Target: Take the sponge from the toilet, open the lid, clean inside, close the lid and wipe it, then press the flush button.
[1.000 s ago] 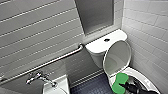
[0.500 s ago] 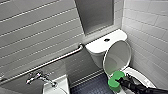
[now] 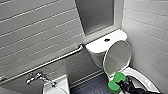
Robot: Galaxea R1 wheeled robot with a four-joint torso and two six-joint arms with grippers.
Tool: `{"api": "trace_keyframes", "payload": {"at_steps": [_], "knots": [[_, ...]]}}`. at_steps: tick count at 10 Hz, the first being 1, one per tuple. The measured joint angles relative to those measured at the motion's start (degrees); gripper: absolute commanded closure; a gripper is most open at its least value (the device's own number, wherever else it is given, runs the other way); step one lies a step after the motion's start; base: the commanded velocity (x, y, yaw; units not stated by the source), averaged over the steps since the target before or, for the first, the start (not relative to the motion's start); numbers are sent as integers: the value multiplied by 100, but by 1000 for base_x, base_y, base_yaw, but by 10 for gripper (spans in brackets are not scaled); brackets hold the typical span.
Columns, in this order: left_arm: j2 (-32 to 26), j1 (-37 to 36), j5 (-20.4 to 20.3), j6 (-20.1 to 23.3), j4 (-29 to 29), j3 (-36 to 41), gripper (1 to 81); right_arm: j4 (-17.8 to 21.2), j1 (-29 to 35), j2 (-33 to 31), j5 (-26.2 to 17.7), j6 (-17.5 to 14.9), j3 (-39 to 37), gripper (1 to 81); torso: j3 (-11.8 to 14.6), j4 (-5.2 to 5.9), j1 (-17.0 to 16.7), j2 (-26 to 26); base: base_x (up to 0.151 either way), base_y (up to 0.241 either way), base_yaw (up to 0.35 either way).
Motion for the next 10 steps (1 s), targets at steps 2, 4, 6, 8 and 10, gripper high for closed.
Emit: {"api": "trace_keyframes", "payload": {"at_steps": [2, 4, 6, 8, 10], "knots": [[0, 0, 0, 0, 2, 0, 10, -212, -180, -358, 246, -4, 545, 811, 0, 0, 0, 0, 0, 0, 0], [0, 0, 0, 0, 2, 0, 10, -441, -451, -805, 552, -6, 1118, 811, 0, 0, 0, 0, 0, 0, 0], [-1, 0, 2, 2, 2, 0, 10, -772, -890, -1157, 761, 13, 1323, 811, 0, 0, 0, 0, 0, 0, 0], [-1, 0, 5, 2, 2, 0, 10, -1115, -1126, -1275, 926, 30, 1460, 811, 0, 0, 0, 0, 0, 0, 0], [-1, 0, 5, 2, 5, 0, 10, -1436, -1468, -1590, 1012, 55, 1720, 811, 2, 0, 0, 0, 0, 0, 0]]}}
